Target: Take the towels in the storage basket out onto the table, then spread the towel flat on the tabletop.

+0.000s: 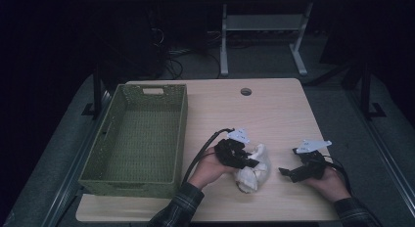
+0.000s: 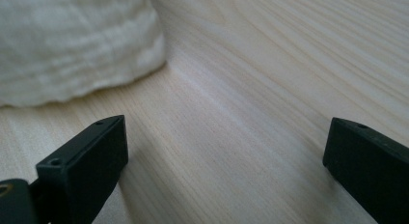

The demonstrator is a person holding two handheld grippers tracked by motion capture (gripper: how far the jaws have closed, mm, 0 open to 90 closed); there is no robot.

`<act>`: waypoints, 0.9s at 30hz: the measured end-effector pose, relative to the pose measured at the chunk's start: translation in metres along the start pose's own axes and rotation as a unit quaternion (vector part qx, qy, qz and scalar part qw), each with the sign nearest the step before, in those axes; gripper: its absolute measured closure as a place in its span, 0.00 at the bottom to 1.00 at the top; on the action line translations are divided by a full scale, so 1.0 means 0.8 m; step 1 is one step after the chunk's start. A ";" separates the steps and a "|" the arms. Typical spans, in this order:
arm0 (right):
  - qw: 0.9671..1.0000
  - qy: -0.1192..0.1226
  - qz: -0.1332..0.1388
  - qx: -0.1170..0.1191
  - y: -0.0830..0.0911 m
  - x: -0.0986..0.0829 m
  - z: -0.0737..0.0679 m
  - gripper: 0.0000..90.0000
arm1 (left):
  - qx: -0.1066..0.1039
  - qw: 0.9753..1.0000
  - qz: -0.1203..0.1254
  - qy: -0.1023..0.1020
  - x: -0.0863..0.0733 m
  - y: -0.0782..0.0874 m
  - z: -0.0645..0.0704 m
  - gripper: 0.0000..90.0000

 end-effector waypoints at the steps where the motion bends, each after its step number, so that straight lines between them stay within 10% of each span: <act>1: 1.000 0.000 0.000 0.000 0.000 0.000 0.000 0.02 | -0.002 1.000 -0.006 0.001 -0.002 -0.003 -0.001 0.82; 11: 1.000 -0.001 -0.001 0.000 0.000 0.000 0.000 0.02 | -0.013 0.999 -0.038 0.025 -0.022 -0.027 -0.014 0.80; 14: 1.000 -0.001 -0.001 0.000 0.000 0.000 0.000 0.02 | -0.008 0.999 -0.035 0.029 -0.022 -0.027 -0.015 0.65; 27: 1.000 0.005 -0.009 0.000 0.004 0.001 0.001 0.12 | 0.072 0.996 0.019 0.048 -0.014 0.027 -0.001 0.48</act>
Point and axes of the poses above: each handheld gripper's, and its own axes: y roughly backward along the jaws, x roughly out of its top, z roughly to its right, the point moved 4 cm from there along -y, roughly forward along the jaws, and after that the axes turned 15 degrees about -x, right-handed, at the moved point
